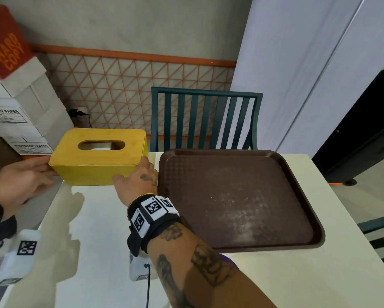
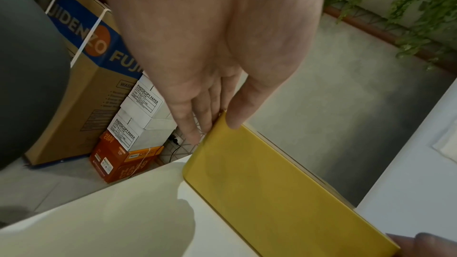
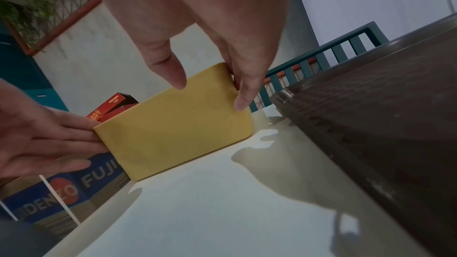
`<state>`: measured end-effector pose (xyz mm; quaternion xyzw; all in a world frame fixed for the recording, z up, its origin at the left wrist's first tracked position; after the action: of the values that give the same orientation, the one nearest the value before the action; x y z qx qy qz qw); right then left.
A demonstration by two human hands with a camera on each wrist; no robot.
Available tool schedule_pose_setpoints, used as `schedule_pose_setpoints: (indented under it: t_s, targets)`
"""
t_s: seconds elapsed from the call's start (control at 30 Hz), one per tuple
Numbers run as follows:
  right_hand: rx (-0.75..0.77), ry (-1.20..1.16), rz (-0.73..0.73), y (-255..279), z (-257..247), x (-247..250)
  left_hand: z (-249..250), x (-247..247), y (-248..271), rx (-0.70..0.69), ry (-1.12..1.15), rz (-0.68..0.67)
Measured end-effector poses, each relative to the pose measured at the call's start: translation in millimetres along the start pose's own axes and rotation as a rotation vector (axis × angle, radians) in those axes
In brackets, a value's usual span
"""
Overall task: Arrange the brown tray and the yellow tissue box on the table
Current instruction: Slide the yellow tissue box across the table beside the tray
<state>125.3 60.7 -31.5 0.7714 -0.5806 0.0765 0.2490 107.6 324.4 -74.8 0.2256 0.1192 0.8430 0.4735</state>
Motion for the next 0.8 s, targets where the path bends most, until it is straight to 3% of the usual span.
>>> schedule_pose_setpoints:
  t_s: [0.1,0.33,0.8]
  targets:
    - [0.002,0.016,0.006,-1,0,-2,9,-4,14,0.017,-0.001,-0.013]
    - [0.010,0.055,0.010,-6,2,-6,25,-19,52,-0.103,-0.004,-0.019]
    - [0.001,0.056,0.022,-15,3,-7,23,-15,53,-0.120,-0.004,-0.058]
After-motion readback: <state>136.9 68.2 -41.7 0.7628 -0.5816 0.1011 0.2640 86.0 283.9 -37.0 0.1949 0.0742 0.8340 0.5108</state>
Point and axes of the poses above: each hand's wrist, its own y-axis away from the middle knuckle, its own x-axis out of the back of the hand, z = x × y, the point moved 2 cm from there along -y, towards the middle knuckle, and after that the axes turned 1 degree about -z, right-handed, at the moved point
